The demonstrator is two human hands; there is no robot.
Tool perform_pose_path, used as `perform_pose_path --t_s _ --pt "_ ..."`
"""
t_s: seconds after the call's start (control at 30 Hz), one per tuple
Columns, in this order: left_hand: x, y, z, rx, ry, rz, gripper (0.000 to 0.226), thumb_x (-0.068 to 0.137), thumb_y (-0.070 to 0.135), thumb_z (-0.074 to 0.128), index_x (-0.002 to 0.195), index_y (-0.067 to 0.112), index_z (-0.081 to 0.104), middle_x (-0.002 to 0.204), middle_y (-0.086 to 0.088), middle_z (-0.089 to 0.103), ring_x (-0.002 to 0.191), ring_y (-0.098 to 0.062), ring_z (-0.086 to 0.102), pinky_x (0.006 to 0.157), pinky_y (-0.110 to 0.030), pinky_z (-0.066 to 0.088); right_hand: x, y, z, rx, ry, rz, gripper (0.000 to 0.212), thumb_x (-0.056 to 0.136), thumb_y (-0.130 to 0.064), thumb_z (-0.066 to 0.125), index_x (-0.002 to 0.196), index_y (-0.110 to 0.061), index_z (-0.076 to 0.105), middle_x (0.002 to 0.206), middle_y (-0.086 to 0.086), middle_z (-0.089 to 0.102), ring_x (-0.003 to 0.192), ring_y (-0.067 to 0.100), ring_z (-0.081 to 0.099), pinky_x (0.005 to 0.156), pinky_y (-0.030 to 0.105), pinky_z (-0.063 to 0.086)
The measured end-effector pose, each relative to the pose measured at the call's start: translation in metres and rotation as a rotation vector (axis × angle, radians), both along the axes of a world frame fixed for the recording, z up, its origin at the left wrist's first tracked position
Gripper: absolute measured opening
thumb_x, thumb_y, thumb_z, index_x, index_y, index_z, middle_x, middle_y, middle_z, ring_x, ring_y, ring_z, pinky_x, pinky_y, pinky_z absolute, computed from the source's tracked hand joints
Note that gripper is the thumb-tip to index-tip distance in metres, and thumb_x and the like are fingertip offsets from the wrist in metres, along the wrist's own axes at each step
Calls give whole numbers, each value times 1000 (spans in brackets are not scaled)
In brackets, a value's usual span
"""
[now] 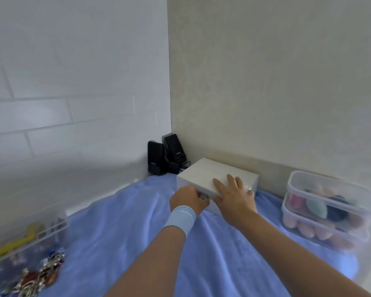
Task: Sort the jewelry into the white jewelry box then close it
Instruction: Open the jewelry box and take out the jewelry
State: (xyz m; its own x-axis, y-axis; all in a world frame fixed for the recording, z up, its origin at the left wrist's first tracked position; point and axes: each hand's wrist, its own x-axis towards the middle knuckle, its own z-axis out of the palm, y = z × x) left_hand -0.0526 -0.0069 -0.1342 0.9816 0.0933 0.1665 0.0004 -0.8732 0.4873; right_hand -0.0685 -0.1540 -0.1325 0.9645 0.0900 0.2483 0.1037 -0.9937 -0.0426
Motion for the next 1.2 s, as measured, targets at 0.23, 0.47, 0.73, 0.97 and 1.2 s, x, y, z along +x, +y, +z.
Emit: perform_pose_path --t_s 0.23,0.47,0.73,0.97,1.2 --pt "3 -9 -3 -8 -48 26 20 74 44 67 72 25 61 71 10 65 62 -12 57 49 -21 36 4 -10 -3 -45 -53 6 54 104 -54 35 153 -37 22 149 2 32 136 26 31 100 43 45" --pt "-1 -8 -13 -16 -111 25 22 82 44 64 92 25 69 87 8 71 77 -16 66 62 -24 48 0 -7 -7 -6 -103 1 48 104 -52 35 148 -34 31 148 -3 36 135 23 32 99 42 45" --pt "1 -8 -4 40 0 33 25 81 44 59 86 20 61 82 2 67 73 -20 62 59 -26 45 7 -14 18 -2 -396 -28 43 90 -44 63 123 -16 63 125 9 62 109 36 59 75 47 52" --pt "19 10 28 195 181 -39 44 85 60 48 90 20 65 86 2 64 83 -20 61 69 -27 43 27 -19 48 305 -738 -88 54 76 -29 85 106 -8 44 116 24 51 96 40 54 49 42 55" --pt "63 13 39 -28 165 59 41 98 29 42 133 10 49 133 -12 55 120 -30 53 92 -38 45 26 -24 6 1177 -597 -241 60 88 2 59 142 -10 34 145 16 35 124 32 44 94 33 38"
